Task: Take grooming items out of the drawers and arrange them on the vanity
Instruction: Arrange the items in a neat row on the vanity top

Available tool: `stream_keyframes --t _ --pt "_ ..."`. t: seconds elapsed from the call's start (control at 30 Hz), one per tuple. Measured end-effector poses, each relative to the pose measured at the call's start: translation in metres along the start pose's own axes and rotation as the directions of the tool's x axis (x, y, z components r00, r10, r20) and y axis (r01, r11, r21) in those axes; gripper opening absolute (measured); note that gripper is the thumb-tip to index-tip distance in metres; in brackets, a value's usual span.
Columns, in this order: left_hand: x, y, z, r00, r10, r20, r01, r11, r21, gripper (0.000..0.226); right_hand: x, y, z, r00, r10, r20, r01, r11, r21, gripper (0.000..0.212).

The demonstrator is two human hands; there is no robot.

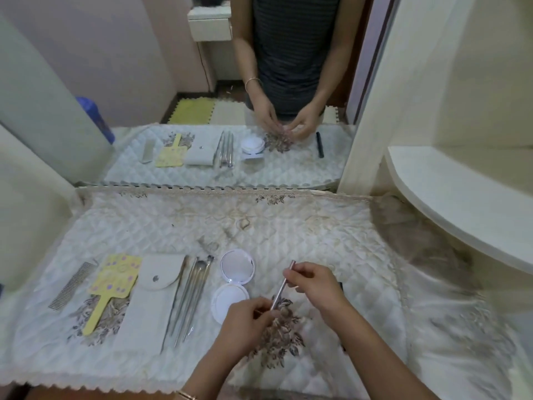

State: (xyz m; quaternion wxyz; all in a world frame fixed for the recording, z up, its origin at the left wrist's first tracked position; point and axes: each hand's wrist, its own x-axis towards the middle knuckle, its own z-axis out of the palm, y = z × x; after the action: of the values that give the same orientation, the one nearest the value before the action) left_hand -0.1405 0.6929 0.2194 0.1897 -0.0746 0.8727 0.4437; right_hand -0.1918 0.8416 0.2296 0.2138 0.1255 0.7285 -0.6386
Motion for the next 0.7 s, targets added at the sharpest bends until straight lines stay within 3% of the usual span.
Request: stream_keyframes --t 0.07,0.23,0.33,0.4,0.43,0.5,0.57,0.7 --pt "-0.002 0.004 -0.009 0.999 0.022 -0.024 -0.022 1.000 -0.005 0.019 0.001 -0.007 0.001 1.000 -0.027 -0.008 0.027 0.998 0.049 0.017" --pt "0.002 0.013 -0.035 0.999 0.025 -0.048 -0.025 1.000 0.001 0.018 0.004 -0.032 0.011 0.998 -0.058 -0.001 0.057 0.970 0.237 0.016" --pt "-0.017 -0.005 -0.049 0.999 -0.034 -0.011 0.035 0.993 0.113 0.033 0.013 -0.060 -0.020 0.972 -0.084 -0.221 0.189 0.839 0.510 0.020" --pt "-0.028 -0.012 -0.058 0.991 -0.103 -0.084 0.101 0.994 -0.027 0.028 0.015 -0.075 -0.044 0.931 -0.190 -0.311 0.310 0.862 0.401 0.022" --pt "-0.024 -0.014 -0.062 0.983 -0.115 -0.144 0.103 0.991 -0.087 0.023 0.015 -0.074 -0.045 0.930 -0.225 -0.291 0.317 0.892 0.322 0.022" --pt "-0.012 -0.011 -0.059 0.983 -0.108 -0.145 0.095 0.991 -0.092 0.009 0.010 -0.052 -0.024 0.967 -0.182 -0.178 0.213 0.962 0.169 0.019" --pt "-0.003 -0.006 -0.046 0.995 -0.082 -0.059 0.083 0.997 -0.001 0.006 0.004 -0.014 0.001 0.992 -0.067 -0.106 0.074 0.995 0.061 0.019" --pt "0.005 -0.018 -0.006 0.996 -0.080 -0.046 0.084 0.994 0.076 0.004 -0.004 0.038 0.023 0.991 0.078 -0.106 -0.087 0.993 -0.084 0.007"
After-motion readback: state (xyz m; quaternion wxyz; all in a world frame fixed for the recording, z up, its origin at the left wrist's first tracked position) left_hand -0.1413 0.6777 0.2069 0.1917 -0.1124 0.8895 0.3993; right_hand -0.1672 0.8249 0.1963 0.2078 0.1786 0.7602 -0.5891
